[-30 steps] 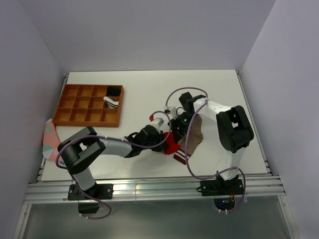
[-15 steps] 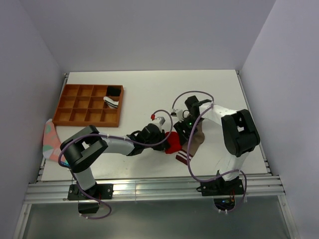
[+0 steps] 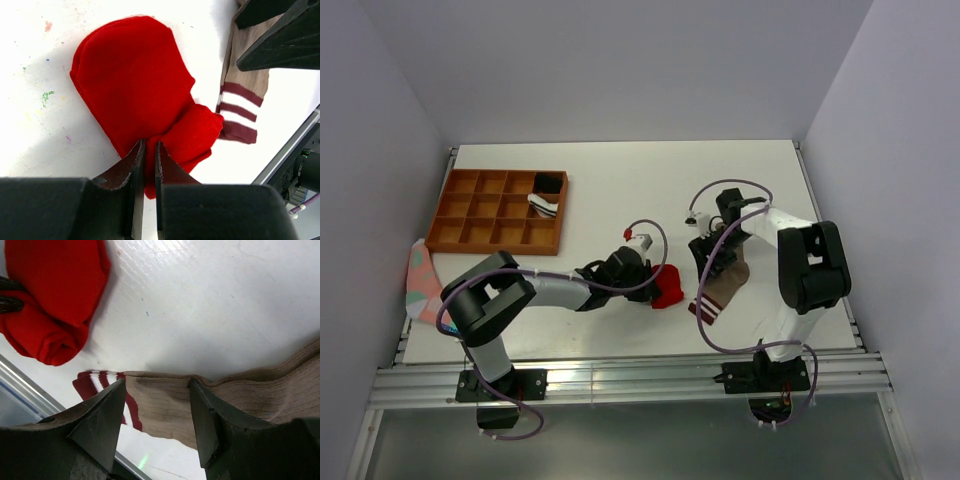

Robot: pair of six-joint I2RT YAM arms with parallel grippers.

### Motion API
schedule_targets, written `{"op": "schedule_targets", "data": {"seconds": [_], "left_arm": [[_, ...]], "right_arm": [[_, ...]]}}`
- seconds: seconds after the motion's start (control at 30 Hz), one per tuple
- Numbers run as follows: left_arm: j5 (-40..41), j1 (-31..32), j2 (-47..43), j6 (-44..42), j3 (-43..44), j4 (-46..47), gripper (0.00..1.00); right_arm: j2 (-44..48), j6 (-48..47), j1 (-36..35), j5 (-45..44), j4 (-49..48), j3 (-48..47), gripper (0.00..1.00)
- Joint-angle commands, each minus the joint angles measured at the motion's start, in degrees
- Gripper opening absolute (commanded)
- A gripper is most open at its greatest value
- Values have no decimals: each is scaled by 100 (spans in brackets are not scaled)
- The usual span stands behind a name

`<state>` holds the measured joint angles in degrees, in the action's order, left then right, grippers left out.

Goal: Roll the socks
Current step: Roll the sock at the center of the board.

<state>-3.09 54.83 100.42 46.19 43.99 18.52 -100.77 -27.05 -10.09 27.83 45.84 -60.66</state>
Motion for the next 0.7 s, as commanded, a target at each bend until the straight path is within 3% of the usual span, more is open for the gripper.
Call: {"op": "schedule_targets", "data": {"seconds": [0.0,0.2,0.67], "left_arm": [[186,19,232,-155,22,-1149,1],[125,19,285,-146,390,-1711,0],[-270,19,408,-58,760,-2221,0]], "right_arm": [[127,-363,68,-525,-234,29,62],[820,-494,51,1,-479,-78,60],[3080,-2023,-660,556,-1815,1864,59]]}}
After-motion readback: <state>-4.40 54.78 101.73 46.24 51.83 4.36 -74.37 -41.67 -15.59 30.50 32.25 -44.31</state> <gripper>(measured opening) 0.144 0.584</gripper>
